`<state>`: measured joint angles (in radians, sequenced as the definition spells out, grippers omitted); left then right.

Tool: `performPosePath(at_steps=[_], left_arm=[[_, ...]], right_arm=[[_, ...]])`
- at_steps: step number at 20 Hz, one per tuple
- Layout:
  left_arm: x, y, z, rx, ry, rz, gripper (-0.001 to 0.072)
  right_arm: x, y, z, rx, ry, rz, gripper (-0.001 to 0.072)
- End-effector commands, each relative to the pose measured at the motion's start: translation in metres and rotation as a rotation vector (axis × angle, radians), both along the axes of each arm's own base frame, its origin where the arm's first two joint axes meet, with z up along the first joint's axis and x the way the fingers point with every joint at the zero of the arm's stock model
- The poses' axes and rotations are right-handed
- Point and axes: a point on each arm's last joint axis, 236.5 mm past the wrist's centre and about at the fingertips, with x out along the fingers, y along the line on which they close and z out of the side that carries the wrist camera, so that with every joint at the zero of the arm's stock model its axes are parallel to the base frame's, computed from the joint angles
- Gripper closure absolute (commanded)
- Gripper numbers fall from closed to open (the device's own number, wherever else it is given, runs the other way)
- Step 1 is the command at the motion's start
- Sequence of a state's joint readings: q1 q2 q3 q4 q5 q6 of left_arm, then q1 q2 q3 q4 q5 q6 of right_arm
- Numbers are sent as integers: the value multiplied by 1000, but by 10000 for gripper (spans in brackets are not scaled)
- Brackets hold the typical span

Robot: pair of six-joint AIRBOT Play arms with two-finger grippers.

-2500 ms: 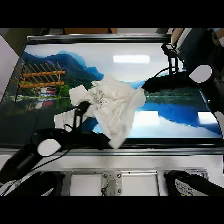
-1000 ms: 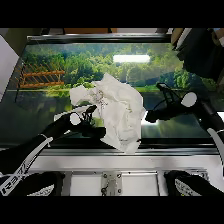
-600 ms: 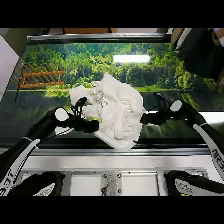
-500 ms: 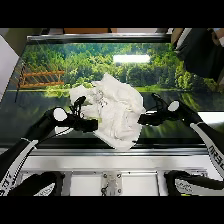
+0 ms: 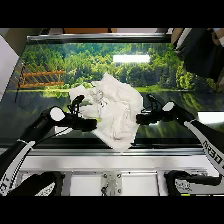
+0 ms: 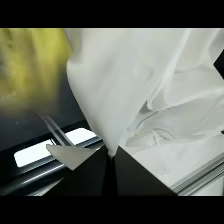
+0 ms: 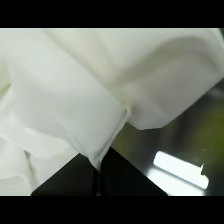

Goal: Fold the clothes and pants, and hang the long-sleeved shirts on hangers.

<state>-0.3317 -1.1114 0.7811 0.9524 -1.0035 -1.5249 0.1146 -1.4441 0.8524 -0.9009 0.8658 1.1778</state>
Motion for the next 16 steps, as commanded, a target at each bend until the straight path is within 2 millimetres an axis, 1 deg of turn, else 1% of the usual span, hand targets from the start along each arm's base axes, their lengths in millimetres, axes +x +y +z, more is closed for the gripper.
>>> performPosePath(at_steps=[1, 2, 3, 4, 5, 6, 7, 8, 9, 10, 11, 12, 13, 14, 15, 16], left_arm=[[29, 4, 76, -68, -149, 43, 696], [42, 5, 123, -109, -248, 58, 696], [51, 3, 181, -161, -372, 76, 696], [57, 2, 238, -203, -504, 83, 696], [55, 0, 299, -249, -650, 78, 696], [50, -3, 351, -289, -773, 70, 696], [43, -5, 401, -328, -889, 59, 696], [38, -8, 436, -346, -972, 46, 696], [36, -9, 463, -347, -1042, 35, 696], [37, -13, 486, -340, -1104, 21, 696], [42, -14, 498, -316, -1145, 16, 696], [52, -12, 503, -274, -1171, 19, 696], [66, -8, 500, -230, -1165, 40, 696], [80, -4, 488, -196, -1125, 65, 696], [95, 0, 462, -162, -1043, 85, 696], [106, 3, 425, -123, -933, 87, 695]], right_arm=[[31, -24, 83, -123, -198, 111, 702], [41, -33, 134, -173, -283, 138, 702], [47, -41, 189, -211, -367, 135, 702], [49, -45, 252, -221, -457, 105, 703], [46, -45, 309, -213, -555, 80, 703], [42, -45, 370, -192, -675, 38, 702], [36, -45, 421, -165, -778, -4, 703], [27, -44, 466, -141, -876, -32, 702], [18, -44, 498, -122, -952, -49, 703], [9, -44, 523, -102, -1004, -71, 703], [3, -46, 534, -93, -1023, -87, 703], [-1, -53, 534, -109, -1012, -117, 703], [-2, -62, 525, -135, -967, -149, 703], [-3, -71, 507, -177, -895, -167, 703], [-5, -81, 487, -230, -822, -170, 703], [-8, -88, 460, -276, -728, -162, 703]])
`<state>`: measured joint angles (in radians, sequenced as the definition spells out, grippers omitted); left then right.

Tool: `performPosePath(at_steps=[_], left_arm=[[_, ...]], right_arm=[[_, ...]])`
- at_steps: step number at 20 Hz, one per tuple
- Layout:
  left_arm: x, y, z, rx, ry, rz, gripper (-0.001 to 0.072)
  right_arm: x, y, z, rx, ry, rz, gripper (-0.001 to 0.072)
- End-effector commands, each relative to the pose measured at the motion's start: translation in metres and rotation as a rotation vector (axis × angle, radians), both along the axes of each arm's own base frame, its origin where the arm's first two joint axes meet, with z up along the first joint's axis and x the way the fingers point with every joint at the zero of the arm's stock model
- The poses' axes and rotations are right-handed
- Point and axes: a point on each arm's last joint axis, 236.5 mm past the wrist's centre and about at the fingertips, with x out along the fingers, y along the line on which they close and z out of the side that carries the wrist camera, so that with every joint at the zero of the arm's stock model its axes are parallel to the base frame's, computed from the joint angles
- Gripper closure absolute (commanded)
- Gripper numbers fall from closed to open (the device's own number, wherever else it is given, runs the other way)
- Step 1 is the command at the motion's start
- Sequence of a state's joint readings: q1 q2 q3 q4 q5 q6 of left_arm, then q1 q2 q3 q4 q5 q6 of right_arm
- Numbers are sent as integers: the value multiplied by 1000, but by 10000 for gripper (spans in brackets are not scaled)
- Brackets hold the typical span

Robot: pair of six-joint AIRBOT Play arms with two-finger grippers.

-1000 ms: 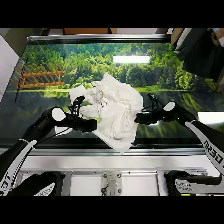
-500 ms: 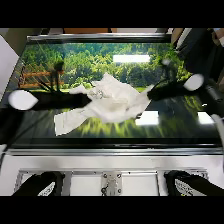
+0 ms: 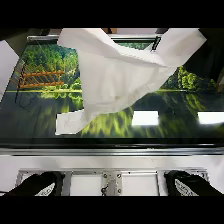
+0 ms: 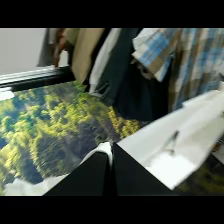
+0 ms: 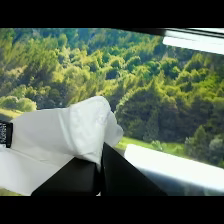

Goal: Fold the clothes and pants, and hang the long-sleeved shirts on hangers.

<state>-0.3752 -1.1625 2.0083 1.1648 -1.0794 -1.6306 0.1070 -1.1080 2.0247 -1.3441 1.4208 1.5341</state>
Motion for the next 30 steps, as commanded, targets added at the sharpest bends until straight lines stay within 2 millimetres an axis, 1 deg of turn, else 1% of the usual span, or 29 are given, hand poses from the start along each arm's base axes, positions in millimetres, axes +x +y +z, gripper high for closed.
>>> performPosePath(at_steps=[1, 2, 3, 4, 5, 6, 7, 8, 9, 11, 12, 14, 16, 18, 20, 21, 22, 23, 25, 27, 28, 30], left_arm=[[34, 16, -82, 122, 239, 74, 695], [34, 20, -129, 184, 363, 72, 696], [28, 22, -178, 248, 496, 57, 695], [15, 24, -223, 307, 622, 38, 695], [0, 27, -261, 358, 722, 14, 695], [-20, 28, -296, 415, 812, -24, 695], [-38, 32, -325, 451, 892, -41, 695], [-58, 36, -352, 481, 965, -55, 695], [-77, 40, -373, 508, 1023, -69, 695], [-115, 44, -408, 560, 1114, -102, 695], [-127, 45, -420, 576, 1139, -113, 695], [-145, 44, -435, 597, 1156, -134, 695], [-153, 42, -442, 603, 1144, -144, 695], [-157, 40, -443, 608, 1132, -153, 695], [-153, 38, -439, 602, 1115, -154, 692], [-147, 35, -434, 595, 1086, -155, 479], [-139, 31, -429, 579, 1055, -148, 157], [-130, 28, -422, 562, 1019, -140, 3], [-107, 27, -399, 536, 939, -123, 5], [-81, 37, -375, 495, 873, -79, 5], [-65, 47, -362, 469, 836, -40, 5], [-34, 76, -343, 415, 782, 60, 5]], right_arm=[[-19, -33, -59, -81, 253, -124, 703], [-26, -36, -90, -103, 374, -135, 703], [-37, -36, -122, -119, 502, -135, 703], [-48, -35, -150, -141, 615, -130, 703], [-62, -30, -178, -164, 733, -117, 703], [-70, -23, -200, -172, 803, -112, 703], [-80, -13, -222, -192, 874, -93, 702], [-90, -5, -240, -216, 933, -84, 702], [-101, 4, -257, -237, 986, -74, 702], [-117, 17, -278, -284, 1053, -55, 702], [-122, 22, -284, -297, 1072, -49, 702], [-126, 30, -289, -319, 1084, -26, 702], [-127, 33, -289, -316, 1090, -35, 701], [-127, 33, -289, -316, 1090, -35, 701], [-127, 33, -289, -316, 1090, -34, 699], [-127, 33, -289, -316, 1090, -34, 699], [-127, 34, -289, -315, 1089, -33, 699], [-127, 35, -289, -310, 1090, -29, 698], [-127, 35, -289, -310, 1090, -28, 699], [-127, 35, -289, -310, 1090, -28, 699], [-127, 35, -289, -310, 1090, -28, 699], [-127, 35, -289, -310, 1090, -28, 699]])
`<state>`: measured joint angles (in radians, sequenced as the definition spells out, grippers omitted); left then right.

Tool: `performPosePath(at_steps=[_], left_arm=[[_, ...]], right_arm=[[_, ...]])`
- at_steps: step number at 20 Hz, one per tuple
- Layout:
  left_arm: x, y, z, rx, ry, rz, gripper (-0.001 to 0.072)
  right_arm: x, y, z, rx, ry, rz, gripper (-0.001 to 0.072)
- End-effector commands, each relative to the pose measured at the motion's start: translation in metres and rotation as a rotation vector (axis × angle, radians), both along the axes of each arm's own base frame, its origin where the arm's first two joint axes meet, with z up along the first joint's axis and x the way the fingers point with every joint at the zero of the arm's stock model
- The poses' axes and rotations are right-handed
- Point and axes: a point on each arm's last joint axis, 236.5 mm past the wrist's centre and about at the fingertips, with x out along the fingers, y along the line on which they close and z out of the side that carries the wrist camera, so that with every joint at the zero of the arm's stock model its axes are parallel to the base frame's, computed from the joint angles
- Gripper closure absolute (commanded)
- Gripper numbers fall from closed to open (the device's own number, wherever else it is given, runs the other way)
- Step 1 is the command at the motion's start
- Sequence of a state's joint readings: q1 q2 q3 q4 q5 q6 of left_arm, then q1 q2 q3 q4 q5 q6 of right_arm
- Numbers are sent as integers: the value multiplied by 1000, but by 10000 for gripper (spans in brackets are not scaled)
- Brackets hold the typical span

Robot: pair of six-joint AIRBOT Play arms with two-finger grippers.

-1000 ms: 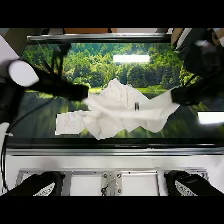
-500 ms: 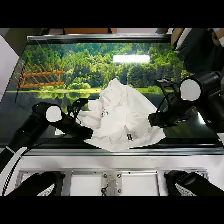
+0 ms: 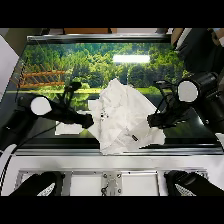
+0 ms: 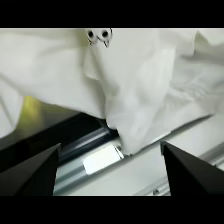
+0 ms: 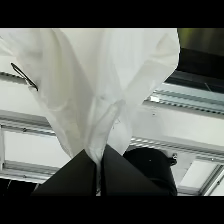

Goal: Fold the clothes and pants, and hang the long-sleeved shirts on hangers.

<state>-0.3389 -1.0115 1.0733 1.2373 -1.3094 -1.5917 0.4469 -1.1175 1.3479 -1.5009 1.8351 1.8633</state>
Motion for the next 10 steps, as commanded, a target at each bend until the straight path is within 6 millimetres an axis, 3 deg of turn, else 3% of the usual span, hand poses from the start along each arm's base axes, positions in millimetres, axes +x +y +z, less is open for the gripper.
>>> performPosePath(at_steps=[1, 5, 10], left_arm=[[52, 47, 36, -16, -150, 140, 5], [97, 134, 44, -1, -246, 396, 5], [132, 255, 12, 69, -279, 647, 5]], right_arm=[[-1, 0, 0, 0, 4, 2, 699], [-1, 0, 0, 0, 4, 2, 699], [-1, 0, 0, 0, 4, 2, 699]])
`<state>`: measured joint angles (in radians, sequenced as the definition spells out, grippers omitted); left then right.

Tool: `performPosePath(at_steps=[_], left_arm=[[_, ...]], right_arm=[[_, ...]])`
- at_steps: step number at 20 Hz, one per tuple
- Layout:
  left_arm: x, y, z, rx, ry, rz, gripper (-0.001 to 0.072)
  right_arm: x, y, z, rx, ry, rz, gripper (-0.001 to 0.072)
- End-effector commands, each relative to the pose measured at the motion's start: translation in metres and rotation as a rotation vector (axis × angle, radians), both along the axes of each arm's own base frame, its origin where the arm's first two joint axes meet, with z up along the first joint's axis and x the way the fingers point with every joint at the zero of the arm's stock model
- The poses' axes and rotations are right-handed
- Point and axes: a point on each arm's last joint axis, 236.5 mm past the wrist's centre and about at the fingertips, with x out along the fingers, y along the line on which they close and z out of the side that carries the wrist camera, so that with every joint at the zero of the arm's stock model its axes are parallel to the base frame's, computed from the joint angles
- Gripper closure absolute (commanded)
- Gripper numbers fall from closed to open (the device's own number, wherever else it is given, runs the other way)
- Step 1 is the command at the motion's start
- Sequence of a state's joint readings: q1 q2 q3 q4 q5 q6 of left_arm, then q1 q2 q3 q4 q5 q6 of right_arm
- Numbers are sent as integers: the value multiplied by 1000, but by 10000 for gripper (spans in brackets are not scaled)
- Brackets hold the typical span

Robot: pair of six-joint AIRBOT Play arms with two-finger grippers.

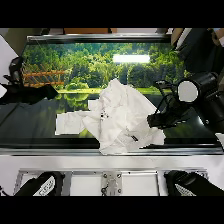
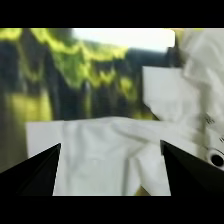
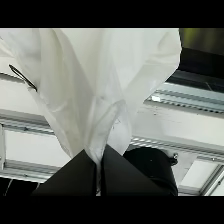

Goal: Fold the clothes and pants, and hang the long-sleeved shirts on hangers.

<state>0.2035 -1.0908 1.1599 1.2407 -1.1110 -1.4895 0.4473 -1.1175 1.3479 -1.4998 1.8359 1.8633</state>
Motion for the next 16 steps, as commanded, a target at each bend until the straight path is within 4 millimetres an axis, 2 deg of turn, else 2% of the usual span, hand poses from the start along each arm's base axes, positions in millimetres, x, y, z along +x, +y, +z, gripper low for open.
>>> performPosePath(at_steps=[1, 4, 6, 9, 12, 16], left_arm=[[23, 90, -22, 50, -41, 172, 6], [35, 156, -46, 186, 9, 224, 6], [52, 198, -56, 335, 43, 216, 14], [79, 247, -76, 509, 87, 189, 14], [104, 277, -106, 596, 124, 163, 14], [131, 294, -139, 600, 151, 157, 14]], right_arm=[[0, 0, 0, -1, 3, 1, 699], [0, 0, 0, -1, 3, 1, 699], [0, 0, 0, -1, 3, 1, 699], [0, 0, 0, -1, 3, 1, 699], [0, 0, 0, -1, 3, 1, 699], [0, 0, -1, -1, 4, 1, 699]])
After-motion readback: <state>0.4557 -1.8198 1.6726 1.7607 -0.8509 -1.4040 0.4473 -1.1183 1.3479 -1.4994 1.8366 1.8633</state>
